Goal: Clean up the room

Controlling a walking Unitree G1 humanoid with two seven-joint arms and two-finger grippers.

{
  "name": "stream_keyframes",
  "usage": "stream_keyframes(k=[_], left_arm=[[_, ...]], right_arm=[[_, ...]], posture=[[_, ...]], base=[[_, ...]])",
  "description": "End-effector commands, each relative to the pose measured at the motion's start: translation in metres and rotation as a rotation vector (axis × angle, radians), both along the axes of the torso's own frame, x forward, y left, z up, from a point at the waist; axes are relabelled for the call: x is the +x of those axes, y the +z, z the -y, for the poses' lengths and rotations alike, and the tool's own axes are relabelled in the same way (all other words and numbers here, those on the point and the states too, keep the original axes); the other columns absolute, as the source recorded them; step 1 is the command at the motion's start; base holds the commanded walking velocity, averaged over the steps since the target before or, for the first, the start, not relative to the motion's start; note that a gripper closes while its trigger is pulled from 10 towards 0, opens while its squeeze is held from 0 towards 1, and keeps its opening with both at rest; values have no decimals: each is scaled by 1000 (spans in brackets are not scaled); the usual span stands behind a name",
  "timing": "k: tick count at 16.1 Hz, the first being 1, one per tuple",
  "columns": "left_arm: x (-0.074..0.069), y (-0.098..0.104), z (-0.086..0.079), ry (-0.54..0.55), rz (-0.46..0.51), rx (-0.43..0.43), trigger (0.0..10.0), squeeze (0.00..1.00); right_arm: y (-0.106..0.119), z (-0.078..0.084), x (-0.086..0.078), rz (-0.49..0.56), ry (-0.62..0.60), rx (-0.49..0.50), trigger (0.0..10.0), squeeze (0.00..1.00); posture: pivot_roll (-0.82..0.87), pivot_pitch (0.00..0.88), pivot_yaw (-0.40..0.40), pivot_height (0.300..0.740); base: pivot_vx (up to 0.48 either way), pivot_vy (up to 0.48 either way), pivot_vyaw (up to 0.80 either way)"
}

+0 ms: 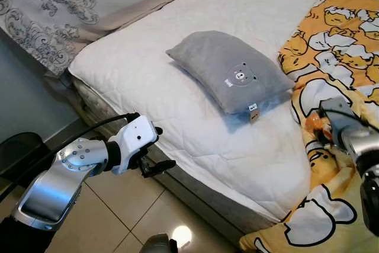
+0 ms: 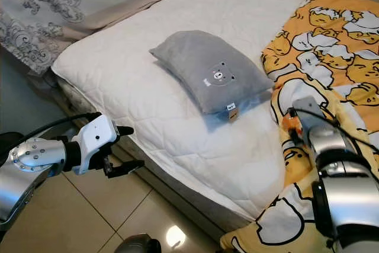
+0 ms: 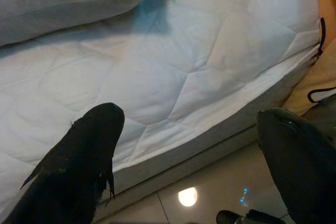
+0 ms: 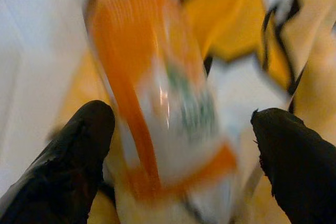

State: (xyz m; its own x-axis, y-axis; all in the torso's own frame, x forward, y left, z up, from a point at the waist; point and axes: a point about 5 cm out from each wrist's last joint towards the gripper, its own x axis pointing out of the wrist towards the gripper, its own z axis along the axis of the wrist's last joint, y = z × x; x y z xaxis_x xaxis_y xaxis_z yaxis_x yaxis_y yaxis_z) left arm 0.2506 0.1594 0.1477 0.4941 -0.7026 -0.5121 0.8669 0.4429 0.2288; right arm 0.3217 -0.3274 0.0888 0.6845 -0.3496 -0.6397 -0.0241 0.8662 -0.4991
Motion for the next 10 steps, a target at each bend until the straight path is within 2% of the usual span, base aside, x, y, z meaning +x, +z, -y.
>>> stream_keyframes(k=[1,2,3,4,5,6,8,9,10], left_arm=[[1,1,1,-11,-3,-2,10000,0],[0,0,2,-18,-9,-6,10000,0],[-1,0,3,-20,-11,-6,10000,0],[-1,0,3,-23,-14,-7,10000,0],[-1,-1,4,-26,-16,-7,10000,0],[-1,-1,4,-28,-16,-7,10000,0],[0,-1,4,-30,-15,-7,10000,0],[1,0,4,-31,-13,-8,10000,0],[2,-1,5,-31,-10,-9,10000,0]], right_arm=[[-7,8,-10,-32,-41,26,10000,0],[-13,9,-16,-64,-53,52,10000,0],[-15,9,-17,-73,-53,60,6980,0],[-17,9,-19,-86,-51,71,6980,0],[-18,8,-19,-91,-46,77,2745,0],[-18,7,-19,-86,-46,82,1804,0],[-16,7,-17,-76,-46,86,1647,0],[-14,7,-15,-67,-42,85,1255,0],[-10,7,-12,-55,-37,88,196,0]], posture=[[180,36,75,740],[181,33,73,740],[180,32,73,740],[180,31,73,740],[178,27,75,740],[177,24,76,740],[175,21,77,740],[173,15,76,740],[163,4,76,740]], base=[[0,0,0],[0,0,0],[0,0,0],[0,0,0],[0,0,0],[0,0,0],[0,0,0],[0,0,0],[0,0,0]])
